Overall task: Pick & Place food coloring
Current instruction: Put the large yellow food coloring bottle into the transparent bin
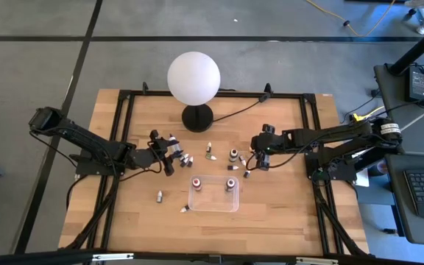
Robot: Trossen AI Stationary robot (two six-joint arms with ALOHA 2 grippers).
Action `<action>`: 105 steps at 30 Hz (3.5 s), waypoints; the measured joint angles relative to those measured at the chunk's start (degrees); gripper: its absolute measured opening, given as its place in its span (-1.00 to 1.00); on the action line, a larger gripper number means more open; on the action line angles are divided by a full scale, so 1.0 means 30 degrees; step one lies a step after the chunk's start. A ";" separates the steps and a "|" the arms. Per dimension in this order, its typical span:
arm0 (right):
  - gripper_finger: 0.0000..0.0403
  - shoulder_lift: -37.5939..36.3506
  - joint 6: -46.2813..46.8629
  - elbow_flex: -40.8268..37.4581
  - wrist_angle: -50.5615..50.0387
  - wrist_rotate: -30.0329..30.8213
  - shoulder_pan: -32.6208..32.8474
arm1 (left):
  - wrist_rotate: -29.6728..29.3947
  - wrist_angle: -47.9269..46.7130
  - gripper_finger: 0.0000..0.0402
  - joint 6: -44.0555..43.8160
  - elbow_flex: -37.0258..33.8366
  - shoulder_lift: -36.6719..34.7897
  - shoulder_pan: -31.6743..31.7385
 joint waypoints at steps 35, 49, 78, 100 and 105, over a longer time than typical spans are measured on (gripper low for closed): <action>-0.40 0.0243 -0.0369 0.7101 0.0089 -0.0272 0.5049 | -0.0033 0.0000 -0.09 0.0000 0.0000 0.0000 0.0000; -0.40 0.5632 -0.1414 0.7763 0.2723 -0.2899 0.6215 | -0.0040 0.0000 -0.09 0.0005 0.0000 0.0000 0.0003; -0.37 0.9493 -0.1465 1.1485 -0.1525 -0.2917 0.6127 | 0.0026 -0.0007 -0.09 0.0001 0.0000 0.0000 0.0007; -0.36 1.0149 -0.2871 1.1380 -0.1249 -0.2061 0.6135 | 0.0033 -0.0040 -0.09 0.0000 0.0000 0.0000 0.0000; -0.36 1.0163 -0.3046 1.1386 -0.1383 -0.2065 0.6135 | 0.0033 -0.0131 -0.09 0.0000 0.0000 0.0000 0.0000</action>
